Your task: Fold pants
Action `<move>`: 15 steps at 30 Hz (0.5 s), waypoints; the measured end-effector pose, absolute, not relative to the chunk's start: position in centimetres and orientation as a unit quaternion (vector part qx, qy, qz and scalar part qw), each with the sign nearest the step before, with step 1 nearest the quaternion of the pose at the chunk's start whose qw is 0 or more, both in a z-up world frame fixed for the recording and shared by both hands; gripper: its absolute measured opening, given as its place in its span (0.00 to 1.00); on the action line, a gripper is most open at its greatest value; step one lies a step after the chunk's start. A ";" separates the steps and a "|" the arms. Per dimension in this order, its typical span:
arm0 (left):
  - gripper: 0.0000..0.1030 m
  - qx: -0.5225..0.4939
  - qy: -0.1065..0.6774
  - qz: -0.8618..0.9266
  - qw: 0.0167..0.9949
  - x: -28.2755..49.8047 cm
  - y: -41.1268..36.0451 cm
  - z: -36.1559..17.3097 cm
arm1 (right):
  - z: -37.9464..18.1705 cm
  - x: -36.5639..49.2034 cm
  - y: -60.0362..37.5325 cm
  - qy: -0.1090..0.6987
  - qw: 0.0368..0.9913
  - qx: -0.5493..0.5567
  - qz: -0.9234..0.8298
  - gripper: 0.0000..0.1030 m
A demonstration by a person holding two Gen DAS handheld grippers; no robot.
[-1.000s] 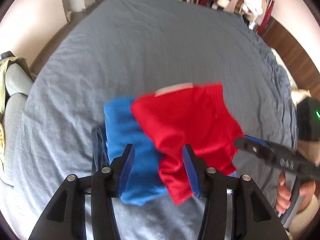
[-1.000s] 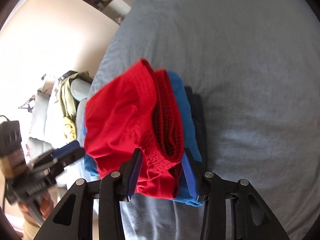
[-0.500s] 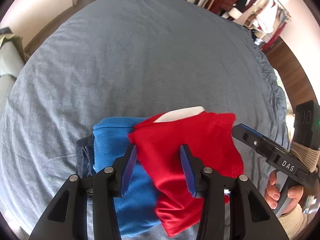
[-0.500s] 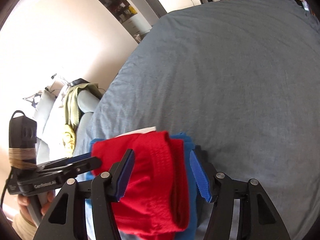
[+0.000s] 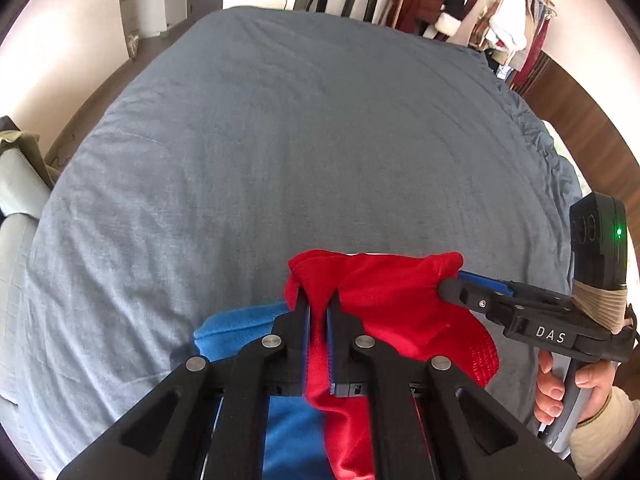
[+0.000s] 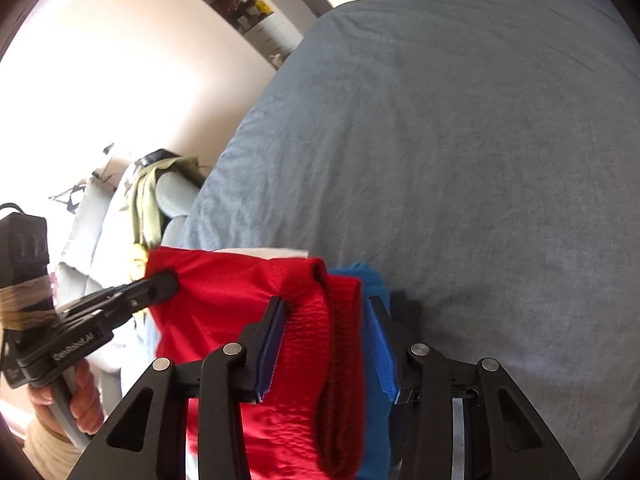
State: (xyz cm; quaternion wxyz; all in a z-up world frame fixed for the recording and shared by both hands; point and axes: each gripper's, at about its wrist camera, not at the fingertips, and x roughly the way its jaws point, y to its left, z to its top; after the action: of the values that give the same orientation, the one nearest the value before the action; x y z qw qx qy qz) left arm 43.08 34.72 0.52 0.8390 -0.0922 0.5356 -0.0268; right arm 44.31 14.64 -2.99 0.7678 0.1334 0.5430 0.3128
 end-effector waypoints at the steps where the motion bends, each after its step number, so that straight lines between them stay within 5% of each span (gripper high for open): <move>1: 0.08 -0.088 0.540 -0.027 0.837 43.5 34.9 0.1 | -3.3 44.7 14.7 0.549 0.767 0.132 0.305 0.40; 3: 0.10 -0.078 0.550 -0.022 0.831 44.2 35.0 -0.5 | -3.4 45.0 15.0 0.546 0.775 0.121 0.293 0.40; 9: 0.41 -0.064 0.532 0.021 0.844 43.2 35.6 0.8 | -2.9 45.2 14.9 0.541 0.789 0.113 0.269 0.40; 15: 0.53 0.020 0.488 0.066 0.870 38.7 33.8 4.2 | 0.0 43.4 12.1 0.510 0.816 0.133 0.239 0.41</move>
State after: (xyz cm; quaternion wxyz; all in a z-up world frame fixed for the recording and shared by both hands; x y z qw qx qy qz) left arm 38.75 33.83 4.19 0.8699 0.0203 0.4883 0.0664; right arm 43.40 12.07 -0.05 0.8158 0.1331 0.5096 0.2388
